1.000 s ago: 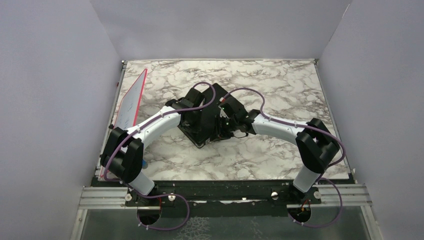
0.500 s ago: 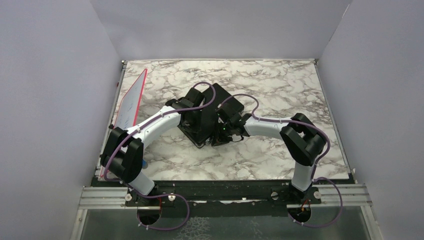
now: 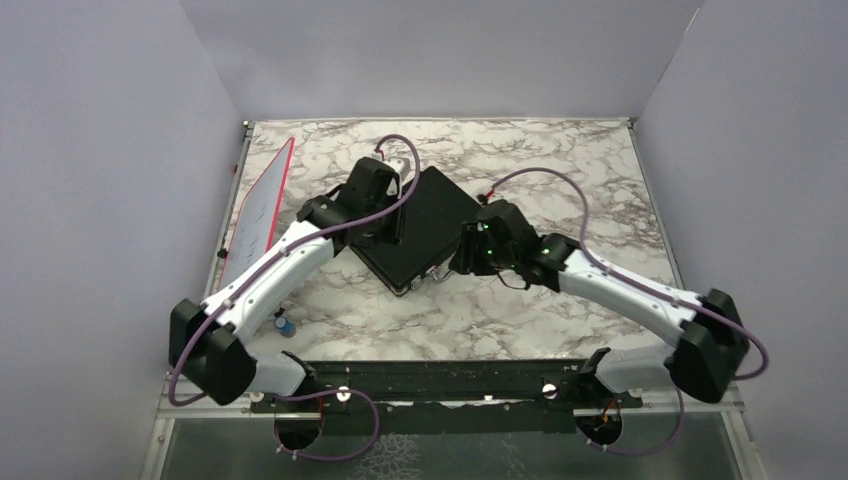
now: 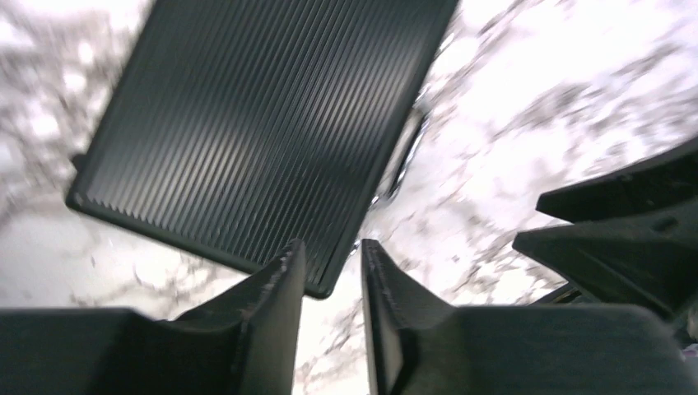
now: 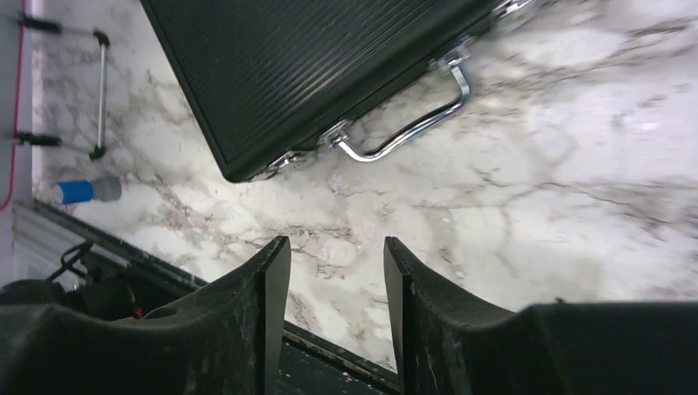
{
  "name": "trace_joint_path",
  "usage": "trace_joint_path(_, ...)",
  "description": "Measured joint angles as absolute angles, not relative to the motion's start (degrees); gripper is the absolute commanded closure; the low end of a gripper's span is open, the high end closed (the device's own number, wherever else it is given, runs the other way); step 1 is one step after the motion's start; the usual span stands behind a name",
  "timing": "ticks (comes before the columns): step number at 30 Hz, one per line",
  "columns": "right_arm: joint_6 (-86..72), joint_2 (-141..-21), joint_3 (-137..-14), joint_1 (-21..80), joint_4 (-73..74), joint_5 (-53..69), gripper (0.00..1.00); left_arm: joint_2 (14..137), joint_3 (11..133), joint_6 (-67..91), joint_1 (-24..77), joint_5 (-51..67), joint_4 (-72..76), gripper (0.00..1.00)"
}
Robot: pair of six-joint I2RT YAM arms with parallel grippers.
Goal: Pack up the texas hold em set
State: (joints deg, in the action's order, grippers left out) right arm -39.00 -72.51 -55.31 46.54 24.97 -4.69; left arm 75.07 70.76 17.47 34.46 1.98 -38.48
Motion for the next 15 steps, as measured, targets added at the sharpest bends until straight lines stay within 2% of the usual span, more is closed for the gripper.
trace_joint_path(3,-38.3,-64.31,-57.04,46.57,31.53,-11.44,0.42,67.75,72.01,15.68,35.16,1.91,-35.03,0.43)
trace_joint_path(6,-36.86,-56.82,-61.08,46.57,38.09,-17.67,0.41,59.96,72.97,14.24,35.38,1.19,-32.67,0.3)
trace_joint_path(12,-33.74,-47.97,-73.17,46.57,46.15,-29.58,0.4,49.6,77.71,9.65,35.38,-2.74,-30.92,0.09)
trace_joint_path(15,-31.62,-45.06,-76.69,46.57,47.88,-32.91,0.38,46.04,78.94,7.73,35.38,-5.3,-30.63,0.04)
